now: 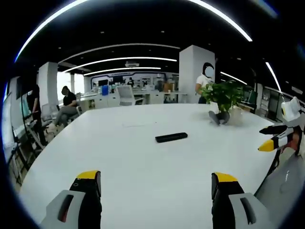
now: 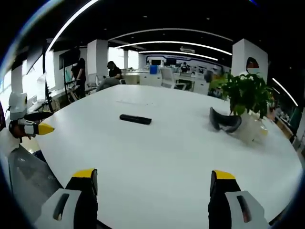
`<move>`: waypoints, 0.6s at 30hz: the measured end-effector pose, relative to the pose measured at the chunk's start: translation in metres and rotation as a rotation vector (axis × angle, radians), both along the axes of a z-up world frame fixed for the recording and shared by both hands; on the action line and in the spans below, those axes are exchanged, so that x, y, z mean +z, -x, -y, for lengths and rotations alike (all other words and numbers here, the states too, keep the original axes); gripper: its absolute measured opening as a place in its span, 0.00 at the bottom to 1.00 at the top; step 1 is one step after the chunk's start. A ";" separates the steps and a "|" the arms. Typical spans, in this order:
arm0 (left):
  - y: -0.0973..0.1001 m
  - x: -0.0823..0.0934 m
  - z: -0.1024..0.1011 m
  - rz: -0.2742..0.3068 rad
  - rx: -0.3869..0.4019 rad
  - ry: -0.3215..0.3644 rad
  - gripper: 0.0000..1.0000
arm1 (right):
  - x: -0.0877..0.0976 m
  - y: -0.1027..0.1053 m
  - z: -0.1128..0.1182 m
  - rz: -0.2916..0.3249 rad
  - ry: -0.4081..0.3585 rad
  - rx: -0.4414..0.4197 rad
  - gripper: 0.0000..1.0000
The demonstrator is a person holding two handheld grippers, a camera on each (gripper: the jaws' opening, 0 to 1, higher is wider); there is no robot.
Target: Press the specified remote control buttons in sequence, fully releasing each button before pressing the next.
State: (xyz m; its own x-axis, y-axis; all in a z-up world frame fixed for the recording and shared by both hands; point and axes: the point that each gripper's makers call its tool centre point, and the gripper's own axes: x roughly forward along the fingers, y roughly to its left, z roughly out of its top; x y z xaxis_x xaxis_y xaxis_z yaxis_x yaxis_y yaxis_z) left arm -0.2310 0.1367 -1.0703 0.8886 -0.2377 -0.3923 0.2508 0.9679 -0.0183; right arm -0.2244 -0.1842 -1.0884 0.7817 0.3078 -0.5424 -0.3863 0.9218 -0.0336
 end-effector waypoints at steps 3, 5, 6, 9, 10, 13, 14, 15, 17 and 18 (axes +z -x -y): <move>0.000 0.000 0.000 0.002 0.000 -0.007 1.00 | 0.000 0.000 0.000 -0.001 0.000 0.001 0.98; 0.000 0.000 0.000 0.001 -0.002 -0.010 1.00 | -0.001 0.000 0.000 -0.003 0.002 0.001 0.98; 0.000 -0.001 0.000 0.001 -0.002 -0.014 1.00 | -0.001 0.000 0.000 -0.002 0.002 0.001 0.98; 0.000 -0.001 -0.001 0.000 -0.003 -0.016 1.00 | -0.001 0.000 -0.001 -0.002 0.002 0.001 0.98; 0.000 -0.001 -0.001 0.000 -0.003 -0.016 1.00 | -0.001 0.001 0.000 -0.002 0.004 0.001 0.98; -0.001 -0.002 -0.003 0.001 0.000 -0.009 1.00 | -0.001 0.001 0.000 -0.001 0.004 -0.001 0.98; -0.001 -0.002 -0.003 -0.001 0.001 -0.008 1.00 | -0.001 0.001 0.000 -0.001 0.005 -0.002 0.98; -0.001 -0.002 -0.003 -0.001 0.002 -0.009 1.00 | -0.001 0.001 0.001 0.000 0.005 -0.003 0.98; -0.001 -0.002 -0.004 0.001 0.004 -0.011 1.00 | -0.001 0.001 0.000 -0.001 0.003 -0.004 0.97; -0.001 -0.002 -0.003 -0.002 0.003 -0.009 1.00 | -0.001 0.001 0.001 -0.002 0.004 -0.004 0.97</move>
